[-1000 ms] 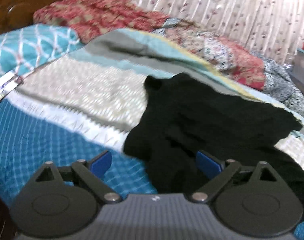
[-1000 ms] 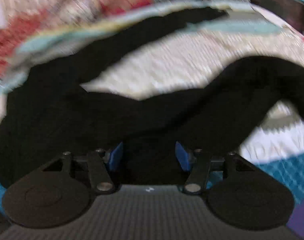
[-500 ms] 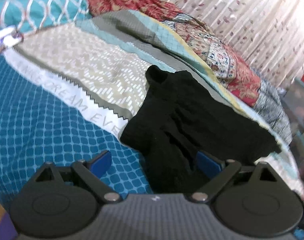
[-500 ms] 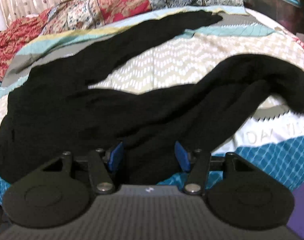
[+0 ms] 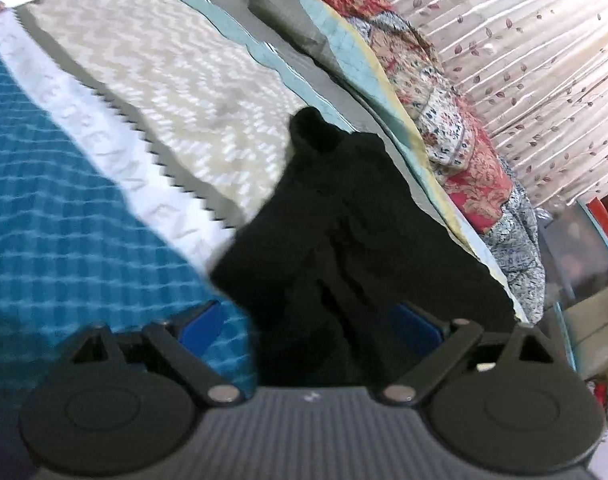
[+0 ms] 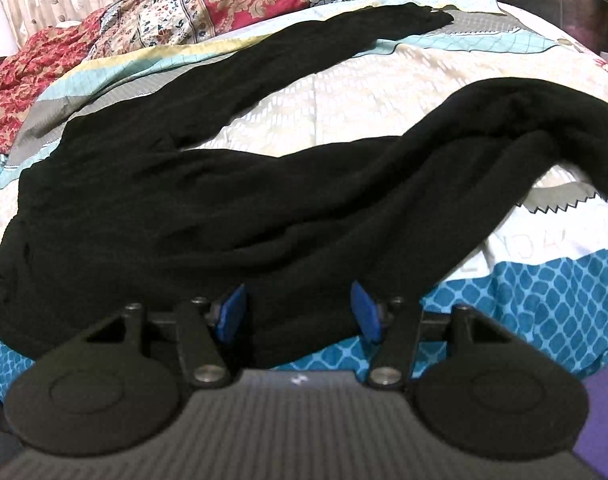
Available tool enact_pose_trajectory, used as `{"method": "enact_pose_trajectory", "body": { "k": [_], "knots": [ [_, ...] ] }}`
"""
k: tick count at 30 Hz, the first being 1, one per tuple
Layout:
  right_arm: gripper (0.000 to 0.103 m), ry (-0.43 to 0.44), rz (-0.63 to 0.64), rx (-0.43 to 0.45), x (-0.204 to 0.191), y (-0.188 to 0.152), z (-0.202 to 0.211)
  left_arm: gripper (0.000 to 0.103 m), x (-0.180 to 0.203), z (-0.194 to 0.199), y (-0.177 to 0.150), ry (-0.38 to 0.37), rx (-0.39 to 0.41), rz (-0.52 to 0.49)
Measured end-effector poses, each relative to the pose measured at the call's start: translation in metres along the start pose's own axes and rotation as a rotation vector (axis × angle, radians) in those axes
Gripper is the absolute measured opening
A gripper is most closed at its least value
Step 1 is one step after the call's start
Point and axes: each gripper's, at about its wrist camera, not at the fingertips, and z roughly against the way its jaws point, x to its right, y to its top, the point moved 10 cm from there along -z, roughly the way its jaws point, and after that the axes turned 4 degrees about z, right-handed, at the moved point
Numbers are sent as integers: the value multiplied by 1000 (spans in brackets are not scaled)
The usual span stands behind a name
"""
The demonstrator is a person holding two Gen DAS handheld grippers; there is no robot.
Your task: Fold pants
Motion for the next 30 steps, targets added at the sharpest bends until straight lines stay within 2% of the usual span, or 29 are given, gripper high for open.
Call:
{"method": "enact_pose_trajectory", "body": {
  "k": [2, 3, 4, 5, 6, 8, 9, 12, 15, 17, 20, 22, 23, 27, 30],
  "knots": [
    [61, -3, 3, 2, -1, -1, 0, 92, -2, -18, 2, 27, -25, 20],
    [61, -3, 3, 3, 0, -1, 1, 82, -4, -25, 2, 55, -23, 31],
    [61, -3, 3, 4, 0, -2, 2, 50, -6, -27, 4, 87, -1, 25],
    [61, -1, 3, 4, 0, -2, 2, 37, -8, -27, 5, 117, 19, 6],
    [61, 0, 3, 4, 1, -1, 2, 27, -7, -24, 5, 115, 26, -4],
    [60, 2, 1, 3, 1, 0, 3, 23, -3, -8, 5, 84, 72, -13],
    [59, 2, -3, 3, 1, 0, 3, 23, 1, 5, 5, 94, 110, -50],
    [60, 17, -24, 20, 1, 4, 7, 23, 1, 34, 1, 101, 166, -113],
    [61, 14, -18, 12, 0, 2, 2, 25, -22, 28, -8, 182, 109, -112],
    [61, -7, 20, 4, -4, 0, -1, 28, -37, 17, -13, 188, 65, -42],
    [61, -3, 46, 15, -6, 3, 5, 41, -33, 18, -8, 149, 71, 14],
    [61, 21, 20, 39, -4, 6, 12, 52, -30, 20, -8, 138, 61, 16],
    [61, 29, 5, 51, -2, 7, 15, 54, -29, 21, -8, 132, 55, 22],
    [61, 36, -31, 66, 4, 10, 19, 80, -21, 26, -9, 72, 47, 58],
    [61, 56, -50, 58, 2, 8, 16, 81, -20, 21, -14, 77, 29, 52]
  ]
}}
